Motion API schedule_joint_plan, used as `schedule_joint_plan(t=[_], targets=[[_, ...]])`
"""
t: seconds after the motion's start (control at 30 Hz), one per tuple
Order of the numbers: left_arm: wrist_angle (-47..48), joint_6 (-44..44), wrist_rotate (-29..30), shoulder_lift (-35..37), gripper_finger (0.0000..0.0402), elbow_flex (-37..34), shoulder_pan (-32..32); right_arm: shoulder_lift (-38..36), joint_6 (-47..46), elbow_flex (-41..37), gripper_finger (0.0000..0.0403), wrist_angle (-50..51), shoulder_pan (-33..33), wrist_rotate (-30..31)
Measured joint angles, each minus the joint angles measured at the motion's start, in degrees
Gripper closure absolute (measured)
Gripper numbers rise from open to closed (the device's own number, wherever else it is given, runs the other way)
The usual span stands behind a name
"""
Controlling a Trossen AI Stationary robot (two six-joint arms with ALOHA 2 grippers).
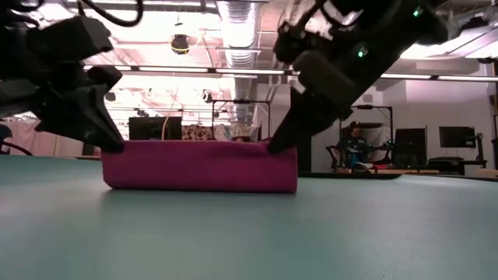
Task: Roll towel into tight, uniform cylinder
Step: Roll the pink towel
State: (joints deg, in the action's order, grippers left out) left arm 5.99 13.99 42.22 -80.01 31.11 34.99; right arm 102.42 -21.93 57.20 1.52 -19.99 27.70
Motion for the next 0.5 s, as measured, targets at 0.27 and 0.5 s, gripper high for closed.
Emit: schedule_joint_plan(t=[0.27, 0.5], targets=[[-0.5, -1.4, -1.9, 0.0, 0.0401, -2.0, -5.9, 0.0, -0.3, 0.1, 0.0388, 1.2, 1.5, -0.5], [-2.0, -5.4, -5.4, 0.0, 0.0401, -2.3, -10.8, 0.0, -0.6, 0.1, 0.0388, 1.6, 4.1, -0.8]])
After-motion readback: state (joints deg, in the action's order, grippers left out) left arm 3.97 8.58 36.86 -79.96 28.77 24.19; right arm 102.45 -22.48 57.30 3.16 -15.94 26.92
